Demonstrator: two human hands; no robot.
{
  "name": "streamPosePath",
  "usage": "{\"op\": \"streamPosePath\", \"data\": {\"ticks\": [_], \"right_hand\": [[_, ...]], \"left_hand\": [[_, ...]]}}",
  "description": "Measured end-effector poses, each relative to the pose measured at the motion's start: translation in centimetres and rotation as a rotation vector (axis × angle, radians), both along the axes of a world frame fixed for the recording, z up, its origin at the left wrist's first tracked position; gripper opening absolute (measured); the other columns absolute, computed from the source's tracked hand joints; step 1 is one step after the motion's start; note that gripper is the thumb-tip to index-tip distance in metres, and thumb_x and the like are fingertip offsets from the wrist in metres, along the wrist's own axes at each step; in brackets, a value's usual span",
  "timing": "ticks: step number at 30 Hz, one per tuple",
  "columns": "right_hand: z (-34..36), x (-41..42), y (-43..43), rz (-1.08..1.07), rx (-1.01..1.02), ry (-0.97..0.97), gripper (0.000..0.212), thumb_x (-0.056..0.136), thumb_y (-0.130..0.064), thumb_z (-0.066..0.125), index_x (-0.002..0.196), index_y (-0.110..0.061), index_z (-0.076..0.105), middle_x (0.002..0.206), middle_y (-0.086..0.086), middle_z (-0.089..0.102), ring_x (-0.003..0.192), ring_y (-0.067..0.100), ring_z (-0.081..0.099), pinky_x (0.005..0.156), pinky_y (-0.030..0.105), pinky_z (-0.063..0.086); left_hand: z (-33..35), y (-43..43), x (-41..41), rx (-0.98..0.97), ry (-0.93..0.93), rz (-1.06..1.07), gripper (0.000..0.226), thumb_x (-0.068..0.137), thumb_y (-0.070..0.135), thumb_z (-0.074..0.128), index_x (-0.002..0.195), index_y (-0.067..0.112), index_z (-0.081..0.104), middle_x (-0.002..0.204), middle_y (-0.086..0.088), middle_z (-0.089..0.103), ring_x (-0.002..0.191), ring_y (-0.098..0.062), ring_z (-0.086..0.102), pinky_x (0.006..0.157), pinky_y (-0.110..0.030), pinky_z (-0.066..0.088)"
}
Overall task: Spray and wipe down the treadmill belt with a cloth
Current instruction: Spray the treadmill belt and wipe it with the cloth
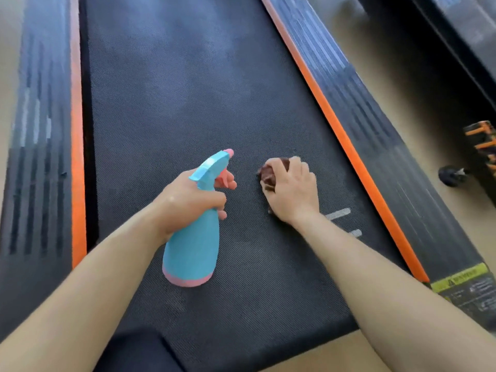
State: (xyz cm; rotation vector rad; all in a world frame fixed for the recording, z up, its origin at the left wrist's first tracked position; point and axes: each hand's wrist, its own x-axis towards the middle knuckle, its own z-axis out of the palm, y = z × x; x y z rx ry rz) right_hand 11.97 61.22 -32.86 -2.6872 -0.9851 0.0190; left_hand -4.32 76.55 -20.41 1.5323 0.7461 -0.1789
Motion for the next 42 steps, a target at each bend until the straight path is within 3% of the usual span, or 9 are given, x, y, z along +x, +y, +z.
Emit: {"op": "streamPosePath", "data": {"ticks": [5,10,13,18,21,24,27,35,42], "right_hand": [[-0.2,-2.8,-8.4,0.281,-0.003,0.017,0.042,0.082,-0.049,0.063,0.121,-0.035,0.057,0.107,0.005,0.047,0.096,0.030,0.050,0.082,0.043,0.046],[0.2,4.6,-0.8,0.071,-0.041,-0.024,0.041,0.090,-0.049,0.057,0.128,-0.031,0.051,0.120,0.012,0.048,0.108,0.035,0.048,0.092,0.046,0.040],[0.4,5.6,0.2,0.004,-0.051,0.012,0.041,0.093,-0.048,0.054,0.130,-0.032,0.048,0.124,0.013,0.046,0.112,0.035,0.046,0.095,0.046,0.038],[-0.1,-1.1,-8.4,0.164,0.020,-0.016,0.041,0.082,-0.048,0.060,0.120,-0.033,0.054,0.109,0.009,0.047,0.096,0.033,0.049,0.082,0.045,0.044],[-0.4,0.6,-9.2,0.287,-0.029,-0.034,0.043,0.081,-0.052,0.051,0.120,-0.034,0.055,0.107,0.007,0.049,0.095,0.033,0.051,0.081,0.044,0.045],[-0.1,4.0,-4.7,0.136,-0.012,-0.024,0.040,0.087,-0.049,0.056,0.123,-0.033,0.052,0.114,0.010,0.048,0.103,0.035,0.049,0.088,0.046,0.043],[0.3,5.1,-2.0,-0.022,-0.056,0.020,0.038,0.090,-0.046,0.057,0.124,-0.032,0.051,0.119,0.012,0.048,0.106,0.036,0.048,0.089,0.045,0.041],[0.4,-0.4,-15.3,0.141,-0.083,-0.059,0.037,0.084,-0.045,0.063,0.119,-0.034,0.058,0.103,0.005,0.047,0.087,0.028,0.049,0.073,0.040,0.041],[1.4,6.2,-7.0,-0.103,-0.250,-0.212,0.037,0.081,-0.037,0.067,0.114,-0.023,0.059,0.104,0.017,0.053,0.092,0.037,0.052,0.078,0.045,0.043]], "left_hand": [[1.1,-1.8,0.9,-0.030,0.007,0.045,0.065,0.082,-0.004,0.065,0.122,0.048,0.068,0.125,0.000,0.073,0.077,-0.026,0.072,0.064,-0.026,0.059],[1.0,-4.0,2.8,-0.022,0.060,0.055,0.053,0.078,0.002,0.067,0.123,0.029,0.069,0.123,0.001,0.074,0.077,-0.028,0.074,0.066,-0.030,0.061],[0.5,-4.7,3.1,-0.015,0.078,0.074,0.051,0.064,0.011,0.065,0.112,0.026,0.071,0.122,0.001,0.075,0.075,-0.029,0.075,0.078,-0.040,0.063],[-0.3,-5.1,3.3,-0.008,0.138,0.034,0.056,0.063,0.016,0.065,0.117,0.030,0.071,0.121,0.003,0.075,0.075,-0.026,0.076,0.082,-0.040,0.063],[-0.7,-5.1,3.7,0.012,0.165,0.007,0.047,0.062,0.016,0.066,0.103,0.037,0.074,0.118,0.007,0.076,0.075,-0.027,0.077,0.091,-0.046,0.062],[-0.8,-5.0,4.1,0.042,0.176,-0.013,0.042,0.062,0.017,0.067,0.099,0.036,0.073,0.116,0.008,0.076,0.083,-0.031,0.079,0.096,-0.052,0.061],[-0.7,-5.1,4.3,0.056,0.174,-0.029,0.036,0.069,0.015,0.067,0.100,0.031,0.072,0.116,0.007,0.076,0.080,-0.027,0.079,0.090,-0.046,0.061],[-0.6,-5.7,4.8,0.045,0.174,-0.111,0.054,0.061,0.019,0.064,0.109,0.045,0.070,0.120,-0.004,0.075,0.087,-0.036,0.079,0.098,-0.055,0.059],[-0.6,-6.2,4.6,0.095,0.176,-0.165,0.058,0.061,0.022,0.065,0.114,0.045,0.070,0.113,0.014,0.075,0.081,-0.028,0.080,0.100,-0.054,0.057]]}}
